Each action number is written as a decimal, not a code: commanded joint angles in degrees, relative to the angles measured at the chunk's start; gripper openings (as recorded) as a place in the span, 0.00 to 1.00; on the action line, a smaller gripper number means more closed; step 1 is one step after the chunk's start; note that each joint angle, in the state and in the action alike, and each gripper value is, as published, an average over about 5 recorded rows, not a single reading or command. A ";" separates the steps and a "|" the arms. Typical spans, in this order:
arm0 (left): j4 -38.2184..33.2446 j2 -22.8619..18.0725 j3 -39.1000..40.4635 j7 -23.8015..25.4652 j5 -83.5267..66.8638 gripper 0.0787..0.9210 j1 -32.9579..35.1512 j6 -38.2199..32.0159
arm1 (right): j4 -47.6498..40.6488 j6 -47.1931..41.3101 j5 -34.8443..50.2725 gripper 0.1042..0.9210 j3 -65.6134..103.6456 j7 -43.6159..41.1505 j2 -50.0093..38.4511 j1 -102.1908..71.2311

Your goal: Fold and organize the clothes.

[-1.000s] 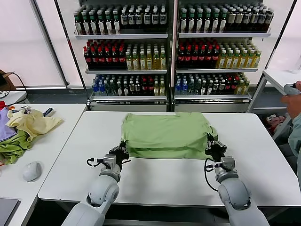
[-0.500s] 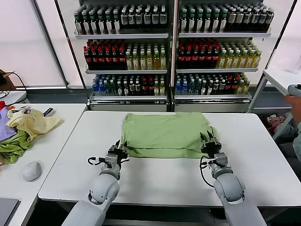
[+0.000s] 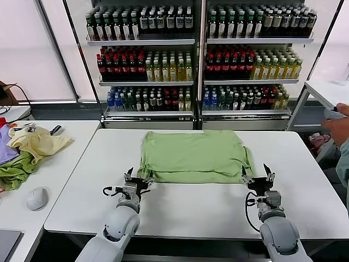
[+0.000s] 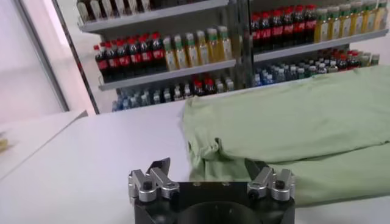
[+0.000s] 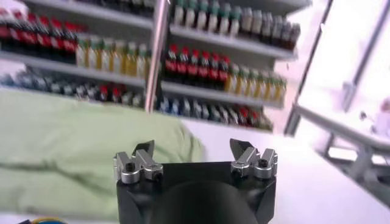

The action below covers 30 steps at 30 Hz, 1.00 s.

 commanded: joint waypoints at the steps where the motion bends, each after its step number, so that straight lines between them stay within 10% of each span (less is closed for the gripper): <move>1: 2.58 -1.00 0.43 -1.98 -2.17 0.85 -1.16 2.88 | -4.09 -4.91 3.23 0.74 -0.02 0.91 0.45 0.36; 21: 2.49 -1.39 -0.02 -2.16 -3.70 0.18 -0.06 3.08 | -5.49 -1.09 3.64 0.08 -1.73 -2.78 0.15 0.44; 30: -8.03 0.18 -1.46 -1.64 -3.23 0.05 7.77 2.36 | 5.92 -0.19 3.44 0.05 1.08 -3.64 -0.57 -10.31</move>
